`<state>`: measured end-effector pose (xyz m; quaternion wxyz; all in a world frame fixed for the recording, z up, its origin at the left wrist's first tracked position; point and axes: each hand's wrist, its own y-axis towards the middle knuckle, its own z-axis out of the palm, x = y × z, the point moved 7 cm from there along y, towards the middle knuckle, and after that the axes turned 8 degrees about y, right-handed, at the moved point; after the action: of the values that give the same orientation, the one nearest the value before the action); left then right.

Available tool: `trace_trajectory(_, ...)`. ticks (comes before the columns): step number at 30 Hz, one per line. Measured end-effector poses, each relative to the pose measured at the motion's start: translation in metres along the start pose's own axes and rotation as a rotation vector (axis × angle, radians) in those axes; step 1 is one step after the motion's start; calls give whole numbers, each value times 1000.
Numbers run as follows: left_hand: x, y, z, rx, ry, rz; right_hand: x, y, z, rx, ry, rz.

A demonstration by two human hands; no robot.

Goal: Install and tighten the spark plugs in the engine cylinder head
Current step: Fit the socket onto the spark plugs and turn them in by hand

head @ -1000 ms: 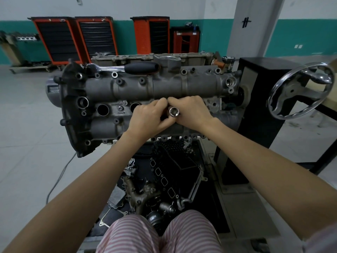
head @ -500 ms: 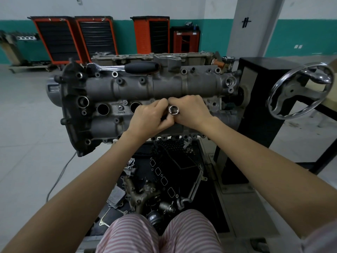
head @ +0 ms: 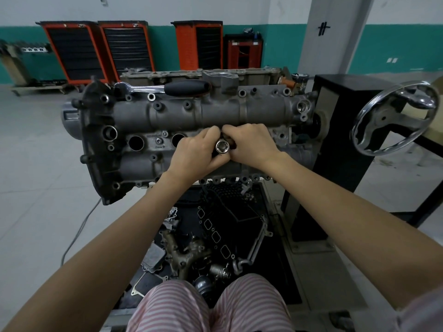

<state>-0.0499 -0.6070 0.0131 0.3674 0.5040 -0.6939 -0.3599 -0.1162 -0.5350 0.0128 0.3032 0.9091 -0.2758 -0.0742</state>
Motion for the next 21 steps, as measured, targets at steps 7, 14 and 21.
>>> trace_trajectory(7, 2, -1, 2, -5, 15, -10, 3, -2, -1, 24, 9, -44)
trace_trajectory(14, 3, -1, 4, -7, 34, -4, -1, -1, 0, 18, 20, 11)
trace_trajectory(21, 0, 0, 1, 4, 9, -18, 2, 0, 2, 18, -51, -45)
